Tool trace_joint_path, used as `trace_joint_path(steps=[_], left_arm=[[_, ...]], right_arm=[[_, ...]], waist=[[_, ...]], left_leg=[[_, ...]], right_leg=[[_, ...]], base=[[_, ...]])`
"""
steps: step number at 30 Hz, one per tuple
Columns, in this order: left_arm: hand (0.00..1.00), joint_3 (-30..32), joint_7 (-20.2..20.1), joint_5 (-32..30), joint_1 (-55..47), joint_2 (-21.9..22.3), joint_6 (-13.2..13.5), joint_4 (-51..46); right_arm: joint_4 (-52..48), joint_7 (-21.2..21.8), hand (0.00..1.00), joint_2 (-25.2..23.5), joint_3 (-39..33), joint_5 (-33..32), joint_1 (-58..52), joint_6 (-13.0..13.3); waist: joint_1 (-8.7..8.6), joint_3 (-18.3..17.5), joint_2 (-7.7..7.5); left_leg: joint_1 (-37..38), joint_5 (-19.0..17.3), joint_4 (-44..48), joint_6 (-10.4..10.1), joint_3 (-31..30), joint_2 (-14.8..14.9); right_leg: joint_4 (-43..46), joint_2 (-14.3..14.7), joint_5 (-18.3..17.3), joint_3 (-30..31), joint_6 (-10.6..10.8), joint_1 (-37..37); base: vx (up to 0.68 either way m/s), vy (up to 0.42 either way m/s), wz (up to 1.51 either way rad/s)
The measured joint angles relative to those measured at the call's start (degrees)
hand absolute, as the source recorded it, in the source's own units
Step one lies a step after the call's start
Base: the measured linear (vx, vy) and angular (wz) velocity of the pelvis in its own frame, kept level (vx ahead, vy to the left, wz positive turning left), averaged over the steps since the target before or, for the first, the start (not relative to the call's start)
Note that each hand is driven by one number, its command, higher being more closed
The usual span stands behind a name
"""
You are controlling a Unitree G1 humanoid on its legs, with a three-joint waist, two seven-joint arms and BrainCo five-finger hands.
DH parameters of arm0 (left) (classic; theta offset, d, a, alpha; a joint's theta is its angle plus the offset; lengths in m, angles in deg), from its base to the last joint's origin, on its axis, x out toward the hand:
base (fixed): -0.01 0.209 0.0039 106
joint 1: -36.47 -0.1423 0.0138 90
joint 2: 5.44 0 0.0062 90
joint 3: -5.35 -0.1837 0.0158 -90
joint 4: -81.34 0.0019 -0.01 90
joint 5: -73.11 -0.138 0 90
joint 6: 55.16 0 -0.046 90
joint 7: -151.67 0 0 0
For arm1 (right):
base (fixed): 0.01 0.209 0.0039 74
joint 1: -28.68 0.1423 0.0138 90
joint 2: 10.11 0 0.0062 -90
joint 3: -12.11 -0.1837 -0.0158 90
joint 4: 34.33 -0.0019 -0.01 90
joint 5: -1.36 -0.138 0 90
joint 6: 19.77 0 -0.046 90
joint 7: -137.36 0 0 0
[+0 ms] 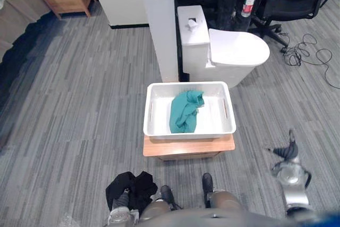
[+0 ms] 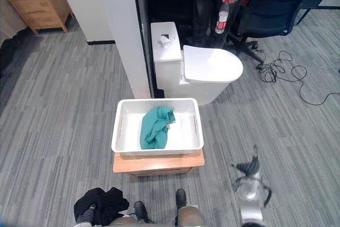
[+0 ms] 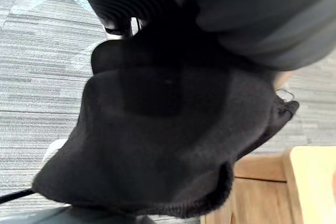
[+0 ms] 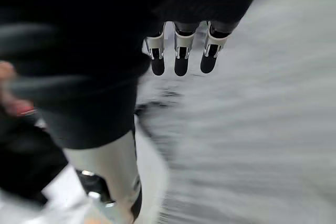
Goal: Tidy the bed and pick cloth on bed and put in laundry
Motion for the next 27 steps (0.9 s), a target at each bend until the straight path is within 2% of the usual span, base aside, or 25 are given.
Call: trace_joint_path(steps=[2, 6, 10, 14, 17, 21, 24, 25, 26, 27], left_arm=[[1.00, 2.25, 0.02, 0.23, 0.08, 0.73, -0.53, 0.01], [1.00, 6.29, 0.04, 3.72, 0.16, 2.05, -0.92, 0.12], [1.00, 12.11, 1.42, 10.23, 0.71, 3.39, -0.85, 0.14], [1.00, 19.04, 2.60, 13.93, 0.39, 4.21, -0.69, 0.16], [1.00, 22.23, 3.73, 16.34, 0.21, 5.09, -0.46, 0.14], [1.00, 29.15, 6.66, 23.42, 0.27, 5.30, 1.62, -0.88], [1.00, 31.43, 9.98, 27.98, -0.32, 4.59, 3.23, -7.06], [1.00, 31.55, 11.48, 29.96, -0.32, 3.79, 3.75, -10.73], [1.00, 32.55, 12.09, 30.78, 0.14, 2.86, 2.95, -13.79], [1.00, 36.59, 13.94, 33.63, 2.36, -0.79, 1.15, -23.17]], right_arm=[[6.25, 0.14, 0.00, -3.03, -0.33, -4.77, -0.11, -0.04], [16.41, 0.89, 0.00, -5.70, -0.85, -7.52, -0.10, -0.24], [25.08, 2.96, 0.00, -6.54, -3.72, -9.31, 0.82, -1.11], [25.87, 4.24, 0.00, -7.34, -4.66, -12.42, 0.19, -1.12], [26.32, 4.17, 0.00, -8.60, -5.83, -20.55, -0.25, 0.28], [24.94, 4.32, 0.00, -9.63, -5.15, -24.98, -2.09, 2.07], [23.33, 4.31, 0.00, -9.58, -3.66, -26.15, -3.98, 2.70], [22.73, 4.32, 0.00, -9.58, -2.75, -26.88, -4.89, 3.08], [22.01, 4.43, 0.00, -9.56, -2.56, -27.26, -5.62, 3.00], [20.55, 4.52, 0.00, -9.19, -1.29, -27.73, -7.59, 3.02]], waist=[[0.22, -0.14, 0.16], [1.67, -1.32, 0.14], [2.97, -1.77, -0.36], [4.62, -2.26, -1.02], [5.67, -2.41, -0.92], [7.83, -3.03, -0.77], [9.37, -3.33, -0.74], [9.59, -4.02, -1.30], [9.90, -4.36, -0.40], [10.47, -5.64, -0.77]], left_leg=[[0.31, -0.12, -0.05, -0.09, -0.02, 0.03], [0.49, -0.49, -0.29, -0.30, -0.33, 0.04], [0.14, -0.40, -0.33, -0.16, -4.10, -0.20], [-0.63, 0.05, -0.39, 0.45, -6.73, -0.47], [-1.38, 0.08, -0.44, 0.51, -9.26, -0.99], [-0.90, -0.51, -0.47, 0.71, -11.67, -1.49], [0.29, -1.34, -0.47, 0.55, -11.66, -1.49], [0.32, -1.50, -0.47, 0.36, -11.58, -1.47], [0.13, -2.66, -0.46, -0.21, -10.84, -1.17], [0.26, -3.01, -0.41, -0.37, -8.66, -0.39]], right_leg=[[-0.29, 0.00, 0.00, -0.05, 0.00, 0.54], [-1.03, -0.08, -0.01, -0.81, 0.05, 1.32], [-1.08, -0.52, -1.17, -4.46, 0.25, 2.83], [-0.84, -0.99, -2.07, -7.55, 0.26, 3.27], [-0.70, -1.57, -3.11, -10.55, 0.39, 3.96], [0.93, -2.31, -5.52, -13.74, 0.43, 5.59], [1.27, -2.36, -6.43, -13.94, 0.17, 6.81], [1.33, -2.36, -6.64, -14.13, -0.06, 6.92], [1.32, -2.27, -6.71, -14.21, -0.14, 6.85], [1.46, -2.12, -6.73, -14.19, -0.20, 6.91]], base=[[0.00, 0.000, 0.00], [0.02, 0.002, 0.04], [0.04, 0.001, 0.45], [0.05, 0.013, 0.44], [0.05, 0.025, 0.49], [0.08, 0.031, 0.42], [0.09, 0.021, 0.09], [0.09, 0.010, 0.07], [0.09, 0.011, 0.09], [0.11, 0.012, 0.18]])
